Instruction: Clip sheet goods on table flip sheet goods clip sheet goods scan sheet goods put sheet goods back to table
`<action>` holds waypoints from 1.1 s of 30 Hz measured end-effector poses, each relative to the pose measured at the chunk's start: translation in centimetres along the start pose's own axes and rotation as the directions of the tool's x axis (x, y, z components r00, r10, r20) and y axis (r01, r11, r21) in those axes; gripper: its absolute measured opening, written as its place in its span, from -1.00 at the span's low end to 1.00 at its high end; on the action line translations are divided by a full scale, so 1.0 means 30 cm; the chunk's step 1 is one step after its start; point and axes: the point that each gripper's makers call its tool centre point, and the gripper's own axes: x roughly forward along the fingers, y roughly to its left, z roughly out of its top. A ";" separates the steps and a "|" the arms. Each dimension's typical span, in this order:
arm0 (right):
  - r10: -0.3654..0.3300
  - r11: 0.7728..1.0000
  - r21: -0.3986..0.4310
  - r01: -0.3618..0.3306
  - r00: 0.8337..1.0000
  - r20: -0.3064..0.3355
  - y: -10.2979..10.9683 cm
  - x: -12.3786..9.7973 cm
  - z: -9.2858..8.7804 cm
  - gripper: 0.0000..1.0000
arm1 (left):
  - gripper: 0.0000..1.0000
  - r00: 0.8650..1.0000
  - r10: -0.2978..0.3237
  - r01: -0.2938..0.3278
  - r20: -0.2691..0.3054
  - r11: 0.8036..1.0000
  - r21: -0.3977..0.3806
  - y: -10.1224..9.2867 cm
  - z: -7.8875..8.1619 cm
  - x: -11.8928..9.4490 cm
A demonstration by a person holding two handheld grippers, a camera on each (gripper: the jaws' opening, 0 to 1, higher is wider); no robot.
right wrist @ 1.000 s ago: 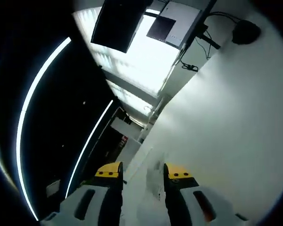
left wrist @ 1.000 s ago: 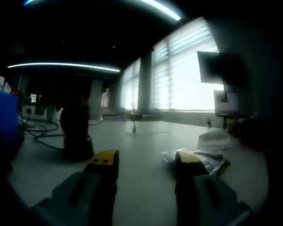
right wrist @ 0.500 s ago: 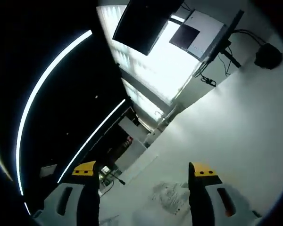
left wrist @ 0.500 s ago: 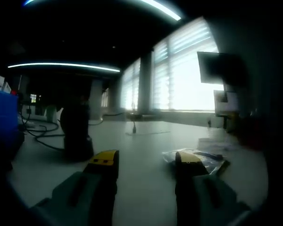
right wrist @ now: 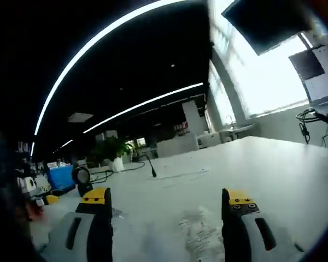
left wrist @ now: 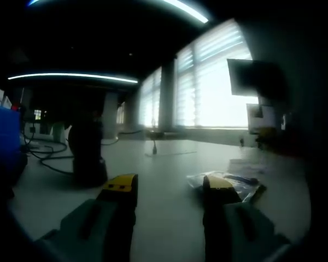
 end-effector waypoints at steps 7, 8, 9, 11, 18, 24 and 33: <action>0.171 0.958 -0.199 -0.205 0.970 -0.175 0.064 0.022 -0.064 0.42 | -0.20 1.000 -0.002 0.002 -0.005 1.000 0.007 -0.003 -0.003 0.002; 0.202 0.945 -0.218 -0.245 0.959 -0.201 0.075 0.022 -0.076 0.39 | -0.20 1.000 -0.001 0.001 -0.005 1.000 0.008 -0.003 -0.003 0.002; 0.228 0.934 -0.224 -0.278 0.947 -0.224 0.080 0.021 -0.088 0.39 | -0.20 1.000 -0.001 0.001 -0.005 1.000 0.009 -0.003 -0.003 0.002; 0.286 0.913 -0.216 -0.345 0.921 -0.263 0.098 0.018 -0.106 0.42 | -0.20 1.000 0.000 0.000 -0.005 1.000 0.008 -0.002 -0.003 0.002; 0.406 0.826 -0.233 -0.513 0.828 -0.386 0.117 0.018 -0.168 0.40 | -0.20 1.000 -0.002 0.002 -0.008 1.000 0.011 -0.004 -0.005 0.003; 0.478 0.786 -0.184 -0.590 0.769 -0.425 0.109 0.025 -0.198 0.36 | -0.20 1.000 -0.002 0.003 -0.007 1.000 0.010 -0.004 -0.005 0.002; 0.461 0.752 -0.194 -0.630 0.713 -0.528 0.079 0.034 -0.288 0.43 | -0.20 1.000 -0.008 0.008 -0.009 1.000 0.015 -0.009 -0.006 0.002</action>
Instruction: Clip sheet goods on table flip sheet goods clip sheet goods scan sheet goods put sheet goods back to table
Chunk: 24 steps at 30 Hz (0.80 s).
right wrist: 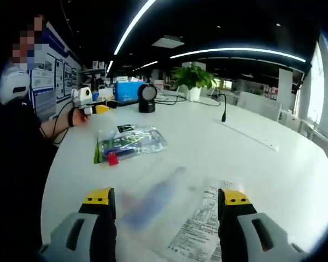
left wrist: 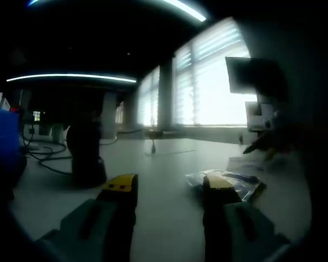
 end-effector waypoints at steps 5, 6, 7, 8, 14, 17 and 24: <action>-0.015 1.000 -0.010 0.014 0.999 -0.034 0.000 0.004 -0.036 0.35 | -0.20 1.000 0.004 -0.004 0.005 1.000 -0.007 0.004 0.003 -0.002; -0.017 1.000 -0.013 0.016 0.998 -0.059 0.001 0.007 -0.056 0.35 | -0.20 1.000 0.003 -0.003 0.005 1.000 -0.007 0.003 0.003 -0.002; -0.020 1.000 0.008 0.021 0.998 -0.066 0.000 0.011 -0.066 0.35 | -0.20 1.000 0.002 -0.002 0.003 1.000 -0.005 0.002 0.002 -0.001; -0.017 0.999 0.038 0.019 0.998 -0.062 0.012 0.013 -0.064 0.34 | -0.20 1.000 0.000 0.000 0.002 1.000 -0.004 0.000 0.001 -0.001; -0.039 0.997 0.070 0.043 0.998 -0.055 0.018 0.013 -0.056 0.39 | -0.20 1.000 0.002 -0.002 0.002 1.000 -0.006 0.002 0.001 -0.001; -0.061 0.994 0.084 0.066 0.996 -0.064 0.027 0.020 -0.050 0.40 | -0.20 1.000 0.003 -0.003 0.001 1.000 -0.004 0.001 0.001 -0.001; -0.125 0.983 0.121 0.135 0.989 -0.082 0.044 0.029 -0.048 0.41 | -0.20 1.000 0.005 -0.005 0.002 1.000 -0.006 0.005 0.001 -0.001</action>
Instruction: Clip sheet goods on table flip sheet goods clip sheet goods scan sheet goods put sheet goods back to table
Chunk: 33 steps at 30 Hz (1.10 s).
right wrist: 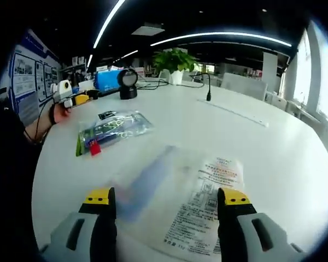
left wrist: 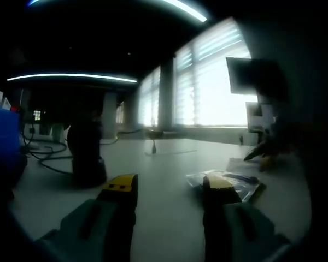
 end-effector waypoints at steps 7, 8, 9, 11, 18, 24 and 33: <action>-0.105 0.992 0.064 0.105 0.994 -0.006 0.026 -0.009 -0.003 0.41 | -0.20 1.000 -0.002 0.002 0.002 1.000 -0.003 0.000 0.001 0.000; -0.127 0.989 0.079 0.127 0.992 -0.010 0.026 -0.013 -0.006 0.41 | -0.20 1.000 -0.001 0.002 0.003 1.000 -0.003 0.001 0.001 0.000; -0.146 0.985 0.090 0.146 0.989 -0.012 0.029 -0.016 -0.008 0.41 | -0.20 1.000 -0.001 0.001 0.003 1.000 -0.004 0.001 0.002 0.000; -0.175 0.979 0.108 0.174 0.985 -0.006 0.033 -0.017 -0.007 0.41 | -0.20 1.000 -0.001 0.001 0.004 1.000 -0.004 0.001 0.003 0.000; -0.243 0.959 0.152 0.238 0.970 0.012 0.024 -0.022 -0.011 0.41 | -0.20 1.000 -0.001 0.001 0.008 1.000 -0.008 0.001 0.005 -0.002; -0.303 0.937 0.187 0.295 0.953 0.016 0.007 -0.019 -0.009 0.40 | -0.20 1.000 0.001 -0.001 0.013 1.000 -0.013 0.002 0.009 -0.004; -0.303 0.938 0.183 0.293 0.952 0.028 -0.013 -0.022 -0.012 0.40 | -0.20 1.000 -0.001 0.001 0.020 1.000 -0.019 0.003 0.013 -0.005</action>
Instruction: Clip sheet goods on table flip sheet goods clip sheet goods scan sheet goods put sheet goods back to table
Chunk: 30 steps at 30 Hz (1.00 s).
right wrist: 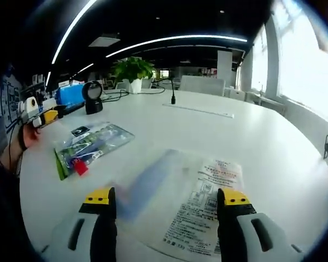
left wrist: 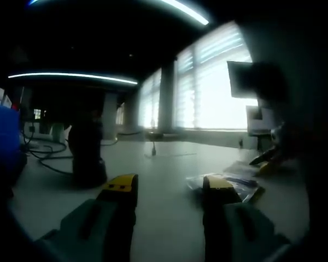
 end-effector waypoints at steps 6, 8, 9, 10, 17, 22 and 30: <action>-0.029 0.999 -0.022 0.031 0.996 0.085 -0.022 -0.017 0.048 0.25 | -0.20 1.000 0.001 -0.001 -0.002 1.000 0.002 0.001 -0.001 0.000; -0.033 0.999 -0.015 0.035 0.993 0.114 -0.034 -0.031 0.072 0.26 | -0.20 1.000 0.003 -0.003 -0.003 1.000 0.001 0.002 -0.002 0.001; -0.030 0.999 -0.010 0.031 0.992 0.119 -0.036 -0.037 0.080 0.26 | -0.20 1.000 0.003 -0.003 -0.004 1.000 0.001 0.002 -0.003 0.001; -0.025 1.000 -0.008 0.026 0.992 0.125 -0.040 -0.042 0.089 0.26 | -0.20 1.000 0.002 -0.002 -0.006 1.000 0.003 0.002 -0.004 0.001; -0.069 0.996 0.072 0.054 0.973 0.220 -0.116 -0.080 0.183 0.13 | -0.20 1.000 0.004 -0.004 -0.007 1.000 0.006 0.002 -0.005 0.002; -0.082 0.997 0.012 0.082 0.975 0.205 -0.197 -0.075 0.206 0.02 | -0.20 1.000 0.003 -0.003 -0.008 1.000 0.009 0.000 -0.005 0.002; -0.092 0.994 -0.036 0.099 0.984 0.154 -0.293 -0.040 0.224 -0.19 | -0.21 1.000 0.002 -0.002 -0.017 1.000 0.017 -0.002 -0.011 0.005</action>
